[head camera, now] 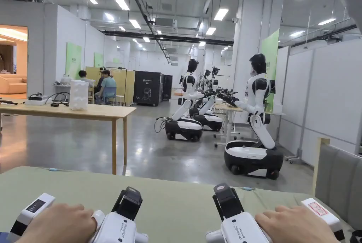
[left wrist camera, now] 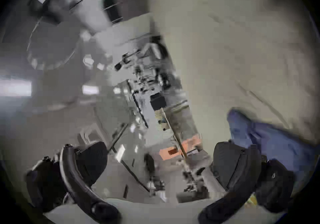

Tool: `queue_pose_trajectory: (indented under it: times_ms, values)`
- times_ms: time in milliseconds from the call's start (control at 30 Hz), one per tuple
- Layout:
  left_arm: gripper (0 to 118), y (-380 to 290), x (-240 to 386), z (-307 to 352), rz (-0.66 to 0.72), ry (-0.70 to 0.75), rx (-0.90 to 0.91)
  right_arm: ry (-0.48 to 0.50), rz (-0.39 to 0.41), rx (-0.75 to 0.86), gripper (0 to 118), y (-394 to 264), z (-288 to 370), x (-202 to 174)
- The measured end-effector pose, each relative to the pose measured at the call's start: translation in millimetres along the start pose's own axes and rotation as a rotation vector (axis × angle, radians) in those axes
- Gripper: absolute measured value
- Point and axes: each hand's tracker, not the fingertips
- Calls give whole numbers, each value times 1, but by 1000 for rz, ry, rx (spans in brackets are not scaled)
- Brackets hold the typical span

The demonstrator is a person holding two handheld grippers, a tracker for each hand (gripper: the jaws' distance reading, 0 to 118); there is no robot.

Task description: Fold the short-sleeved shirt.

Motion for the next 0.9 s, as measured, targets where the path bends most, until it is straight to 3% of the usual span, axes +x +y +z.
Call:
queue_pose_trajectory:
  times_ms: [67,233,300,333,367,433,500,633,900]
  values:
    - [118,-11,-22,6,423,-67,0,67,-318,-60,118,-7,-5,18]
    - [118,-98,-94,28,1862,-166,192,157,-1638,-102,118,-82,-8,86]
    - [118,-122,-81,16,2153,-62,278,188,-2016,-17,118,-108,-1,83]
    - [118,-121,-83,20,2178,22,251,175,-2161,12,118,-114,1,78]
    - [118,-117,-86,23,2187,92,217,138,-2236,14,118,-115,4,73]
    - [118,-103,-90,24,2141,144,165,73,-2292,-20,118,-112,-13,54]
    - [118,-96,-93,23,2106,104,175,18,-2269,-62,118,-109,-12,49]
    - [118,-88,-92,18,2047,88,155,13,-2149,-67,118,-99,-10,54]
    - [118,-83,-86,14,2081,53,162,28,-2069,-53,118,-91,-9,56]
